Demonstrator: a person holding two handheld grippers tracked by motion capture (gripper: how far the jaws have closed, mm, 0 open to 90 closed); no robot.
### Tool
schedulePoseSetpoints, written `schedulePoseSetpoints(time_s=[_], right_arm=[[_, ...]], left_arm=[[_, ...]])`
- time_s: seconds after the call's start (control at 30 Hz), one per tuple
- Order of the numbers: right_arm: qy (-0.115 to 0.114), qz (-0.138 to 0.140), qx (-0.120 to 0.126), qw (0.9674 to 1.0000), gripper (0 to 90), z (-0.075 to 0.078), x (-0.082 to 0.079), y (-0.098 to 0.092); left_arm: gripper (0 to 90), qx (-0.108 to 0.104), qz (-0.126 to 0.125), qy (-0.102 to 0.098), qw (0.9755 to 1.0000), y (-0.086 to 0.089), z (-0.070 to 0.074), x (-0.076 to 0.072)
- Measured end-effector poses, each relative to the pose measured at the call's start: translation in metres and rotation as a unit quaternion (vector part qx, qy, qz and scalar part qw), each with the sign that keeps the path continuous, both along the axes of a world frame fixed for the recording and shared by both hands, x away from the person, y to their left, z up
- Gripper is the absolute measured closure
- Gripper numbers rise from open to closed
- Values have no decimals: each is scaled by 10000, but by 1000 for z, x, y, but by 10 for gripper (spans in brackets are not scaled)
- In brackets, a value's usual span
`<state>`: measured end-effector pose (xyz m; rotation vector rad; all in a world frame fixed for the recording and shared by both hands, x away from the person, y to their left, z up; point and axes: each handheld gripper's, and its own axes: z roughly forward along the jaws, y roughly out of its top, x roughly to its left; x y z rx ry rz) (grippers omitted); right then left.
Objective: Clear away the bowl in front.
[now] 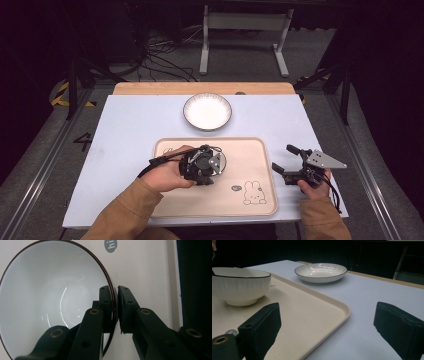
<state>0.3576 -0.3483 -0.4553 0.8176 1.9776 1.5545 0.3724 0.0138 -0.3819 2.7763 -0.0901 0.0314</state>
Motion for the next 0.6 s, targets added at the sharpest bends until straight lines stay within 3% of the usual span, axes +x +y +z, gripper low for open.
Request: schedulePoseSetpoints(time_s=[0.27, 0.37, 0.53, 0.6], right_arm=[[1, -3, 1, 10000, 80, 0, 0, 0], [4, -5, 2, 10000, 80, 0, 0, 0], [11, -10, 4, 10000, 80, 0, 0, 0], [12, -11, 5, 10000, 80, 0, 0, 0]], left_arm=[[829, 36, 42, 181, 9998, 0, -1, 1], [824, -57, 6, 290, 9996, 1, -2, 1], [744, -58, -72, 443, 9990, 0, -4, -1], [726, -56, -65, 412, 9991, 0, -3, -1]])
